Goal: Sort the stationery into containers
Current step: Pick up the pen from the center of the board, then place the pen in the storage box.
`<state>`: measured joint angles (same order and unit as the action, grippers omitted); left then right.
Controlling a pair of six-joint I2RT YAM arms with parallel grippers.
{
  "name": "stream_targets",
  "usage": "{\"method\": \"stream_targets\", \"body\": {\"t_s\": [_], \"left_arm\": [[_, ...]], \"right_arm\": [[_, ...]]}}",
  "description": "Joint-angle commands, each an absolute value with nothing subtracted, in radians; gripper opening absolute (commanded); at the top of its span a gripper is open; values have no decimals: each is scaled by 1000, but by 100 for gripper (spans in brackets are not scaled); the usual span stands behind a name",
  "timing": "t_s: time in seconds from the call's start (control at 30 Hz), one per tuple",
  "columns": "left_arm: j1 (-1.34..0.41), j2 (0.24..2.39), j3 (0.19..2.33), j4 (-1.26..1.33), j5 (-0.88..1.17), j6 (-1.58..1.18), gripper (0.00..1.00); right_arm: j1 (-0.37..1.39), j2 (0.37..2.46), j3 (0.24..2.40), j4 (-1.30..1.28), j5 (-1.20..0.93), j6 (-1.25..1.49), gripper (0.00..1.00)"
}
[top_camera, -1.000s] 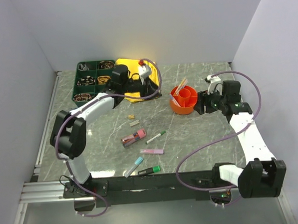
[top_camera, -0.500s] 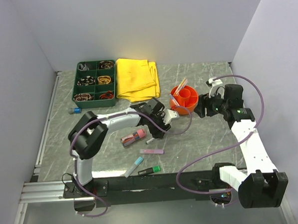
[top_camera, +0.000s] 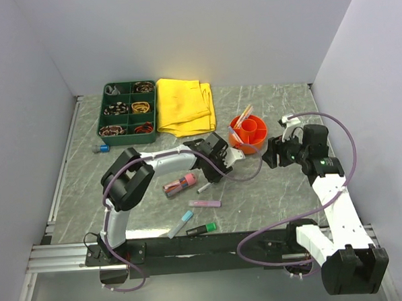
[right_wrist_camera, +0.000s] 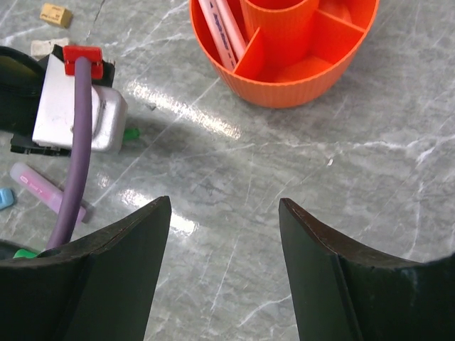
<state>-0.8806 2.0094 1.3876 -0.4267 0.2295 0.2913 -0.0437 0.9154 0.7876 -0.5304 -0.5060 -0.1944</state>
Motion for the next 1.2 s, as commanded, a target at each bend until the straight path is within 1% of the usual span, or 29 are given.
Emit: {"method": "stream_targets", "body": {"t_s": [0.0, 0.07, 0.1, 0.13, 0.17, 0.23, 0.37, 0.4, 0.47, 0.53, 0.57, 0.6, 0.63, 0.67, 0.7, 0.73, 0.77, 0.8, 0.83, 0.87, 0.93, 1.0, 1.07, 1.17], "left_arm": [[-928, 2014, 1378, -429, 199, 282, 30], [-930, 2017, 1370, -433, 204, 270, 19], [-931, 2016, 1362, -434, 209, 267, 8], [-931, 2008, 1358, -440, 215, 267, 3], [-931, 2005, 1356, -452, 218, 268, 1], [-925, 2006, 1387, -489, 233, 284, 1], [-887, 1950, 1472, -554, 336, 291, 1], [-878, 1936, 1530, -566, 362, 294, 1], [-838, 1898, 1593, -574, 435, 310, 1], [-793, 1859, 1657, -519, 561, 327, 1], [-775, 1842, 1658, -465, 622, 346, 1], [-755, 1803, 1619, -307, 753, 333, 1], [-715, 1790, 1589, -191, 815, 316, 2], [-697, 1789, 1563, -90, 871, 225, 3], [-681, 1813, 1551, -8, 903, 159, 5], [-657, 1836, 1557, 190, 929, 84, 5], [-649, 1860, 1566, 278, 937, -87, 5], [-641, 1912, 1565, 392, 948, -150, 3], [-637, 1939, 1563, 587, 956, -205, 2], [-637, 1968, 1578, 679, 951, -280, 1], [-640, 2061, 1626, 809, 942, -336, 1], [-647, 2141, 1728, 798, 931, -365, 1], [-657, 2172, 1770, 810, 931, -361, 1], [-666, 2207, 1773, 840, 937, -379, 1]], "right_arm": [[-49, 891, 779, -502, -508, -186, 70], [-49, 896, 781, -500, -508, -189, 70], [-49, 894, 781, -499, -506, -192, 70], [-49, 896, 782, -502, -506, -199, 70], [-49, 894, 784, -500, -503, -202, 70], [-49, 896, 785, -506, -499, -212, 70], [-51, 897, 799, -517, -483, -219, 70], [-51, 896, 804, -522, -480, -221, 70], [-52, 899, 811, -523, -480, -221, 70], [-52, 907, 811, -515, -477, -219, 70], [-52, 910, 810, -511, -479, -216, 70], [-52, 913, 808, -503, -477, -207, 70], [-52, 917, 808, -500, -477, -204, 69], [-52, 917, 810, -497, -479, -199, 69], [-54, 917, 810, -492, -479, -196, 69], [-54, 917, 810, -492, -480, -193, 70], [-54, 917, 811, -489, -479, -192, 69], [-55, 919, 813, -492, -477, -195, 69], [-55, 919, 813, -492, -477, -196, 69], [-57, 922, 813, -492, -477, -198, 70], [-61, 920, 807, -486, -474, -192, 69], [-69, 919, 807, -492, -472, -193, 70], [-72, 919, 811, -506, -468, -198, 69], [-81, 920, 819, -521, -456, -213, 69]]}}
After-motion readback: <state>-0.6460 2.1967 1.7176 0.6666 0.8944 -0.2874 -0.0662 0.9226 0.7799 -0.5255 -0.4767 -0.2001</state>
